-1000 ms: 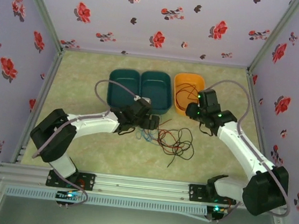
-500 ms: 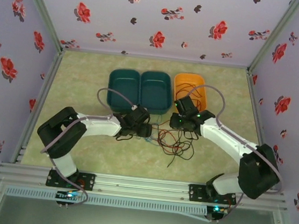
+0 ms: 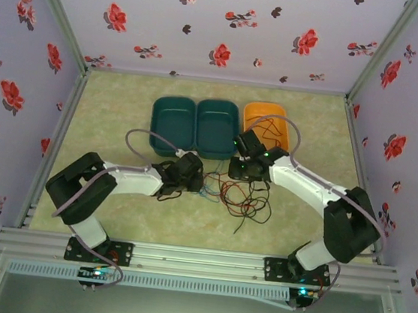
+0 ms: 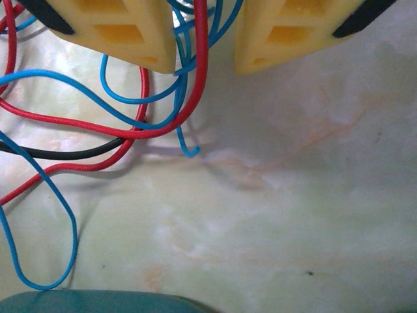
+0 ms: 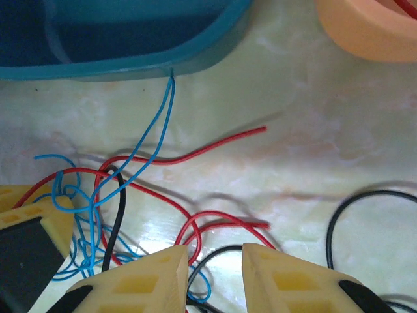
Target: Untangle the cables
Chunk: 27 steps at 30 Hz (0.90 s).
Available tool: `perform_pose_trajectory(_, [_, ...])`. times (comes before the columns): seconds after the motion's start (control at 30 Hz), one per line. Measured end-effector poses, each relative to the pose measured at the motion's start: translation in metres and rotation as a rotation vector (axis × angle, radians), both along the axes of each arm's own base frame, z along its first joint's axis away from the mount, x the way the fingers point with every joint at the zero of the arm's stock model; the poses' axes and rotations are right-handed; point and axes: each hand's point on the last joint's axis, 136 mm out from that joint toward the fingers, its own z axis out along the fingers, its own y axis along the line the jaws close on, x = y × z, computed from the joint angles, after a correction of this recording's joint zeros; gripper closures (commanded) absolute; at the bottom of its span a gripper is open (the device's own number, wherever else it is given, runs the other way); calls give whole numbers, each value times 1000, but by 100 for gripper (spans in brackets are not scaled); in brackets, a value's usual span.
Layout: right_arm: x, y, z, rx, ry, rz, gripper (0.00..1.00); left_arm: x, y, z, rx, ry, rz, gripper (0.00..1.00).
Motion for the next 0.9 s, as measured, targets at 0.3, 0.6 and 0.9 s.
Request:
perform_pose_trajectory(0.3, [6,7,-27,-81,57,68,64,-2,1,0,-16,6,13,71])
perform_pose_trajectory(0.6, [1,6,-46,-121,93,93,59,-2,1,0,-19,8,18,69])
perform_pose_trajectory(0.9, [-18,-6,-64,-163,145,109,57,-2,0,1,-21,8,17,69])
